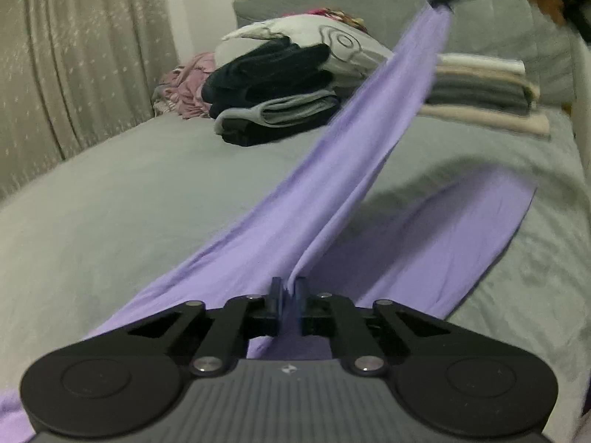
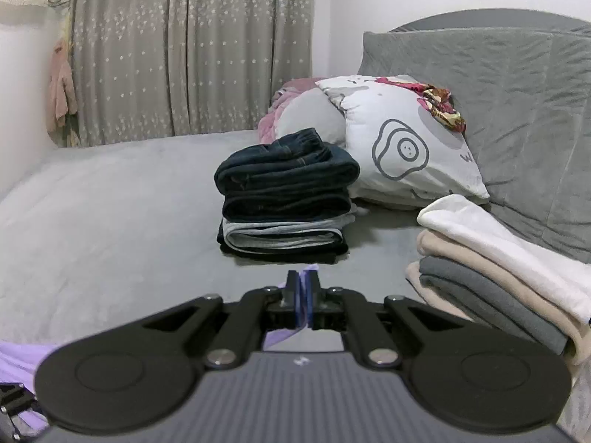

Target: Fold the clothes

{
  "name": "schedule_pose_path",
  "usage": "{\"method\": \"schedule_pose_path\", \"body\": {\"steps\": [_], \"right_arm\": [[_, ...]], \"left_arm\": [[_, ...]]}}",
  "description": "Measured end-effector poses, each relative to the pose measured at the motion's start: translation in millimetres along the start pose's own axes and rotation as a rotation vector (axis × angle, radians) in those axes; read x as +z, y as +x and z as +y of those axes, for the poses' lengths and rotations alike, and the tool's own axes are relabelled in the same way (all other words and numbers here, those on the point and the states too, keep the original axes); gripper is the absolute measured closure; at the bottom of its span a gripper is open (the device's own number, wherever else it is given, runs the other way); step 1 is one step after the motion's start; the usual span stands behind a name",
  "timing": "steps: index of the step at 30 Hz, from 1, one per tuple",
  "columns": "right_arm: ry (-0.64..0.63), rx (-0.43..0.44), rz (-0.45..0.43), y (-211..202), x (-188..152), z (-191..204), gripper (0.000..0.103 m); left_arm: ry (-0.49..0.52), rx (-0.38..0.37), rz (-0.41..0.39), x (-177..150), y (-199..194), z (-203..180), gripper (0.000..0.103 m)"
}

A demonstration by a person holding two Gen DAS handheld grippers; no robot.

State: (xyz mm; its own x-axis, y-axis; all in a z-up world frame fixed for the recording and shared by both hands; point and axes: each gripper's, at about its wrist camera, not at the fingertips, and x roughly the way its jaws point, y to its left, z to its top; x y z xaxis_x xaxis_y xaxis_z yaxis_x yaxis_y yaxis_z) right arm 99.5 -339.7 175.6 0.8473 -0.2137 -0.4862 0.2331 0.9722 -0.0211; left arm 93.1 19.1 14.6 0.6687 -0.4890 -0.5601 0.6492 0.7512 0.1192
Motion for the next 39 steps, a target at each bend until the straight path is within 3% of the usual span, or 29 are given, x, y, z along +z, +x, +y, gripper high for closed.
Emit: {"method": "schedule_pose_path", "body": {"steps": [10,16,21,24,28,29,31,32,35,39], "right_arm": [[0.051,-0.020,0.128,24,-54,-21,0.099],[0.079,-0.005,0.111,6,-66,-31,0.099],[0.067,-0.007,0.120,-9,-91,-35,0.099],[0.074,-0.017,0.171,-7,-116,-40,0.099],[0.099,-0.041,0.300,13,-156,-49,0.099],[0.098,-0.043,0.330,18,-163,-50,0.098],[0.101,-0.047,0.387,27,-175,-52,0.093],[0.123,-0.046,0.431,33,-183,-57,0.088],[0.201,-0.022,0.400,28,-183,-73,0.076],[0.230,-0.011,0.321,26,-163,-83,0.073]], "left_arm": [[0.003,0.002,-0.011,-2,-22,8,0.103],[0.041,-0.028,-0.023,-1,-35,4,0.103],[0.083,-0.062,0.014,-7,-33,-3,0.103],[0.100,-0.085,0.048,-10,-28,-8,0.102],[0.116,-0.073,0.085,-12,-23,-16,0.092],[0.122,-0.066,0.098,-13,-20,-18,0.083],[0.136,-0.052,0.110,-14,-16,-22,0.071],[0.142,-0.045,0.110,-15,-15,-24,0.071],[0.137,-0.038,0.114,-16,-11,-23,0.071],[0.135,-0.032,0.128,-16,-6,-20,0.071]]}}
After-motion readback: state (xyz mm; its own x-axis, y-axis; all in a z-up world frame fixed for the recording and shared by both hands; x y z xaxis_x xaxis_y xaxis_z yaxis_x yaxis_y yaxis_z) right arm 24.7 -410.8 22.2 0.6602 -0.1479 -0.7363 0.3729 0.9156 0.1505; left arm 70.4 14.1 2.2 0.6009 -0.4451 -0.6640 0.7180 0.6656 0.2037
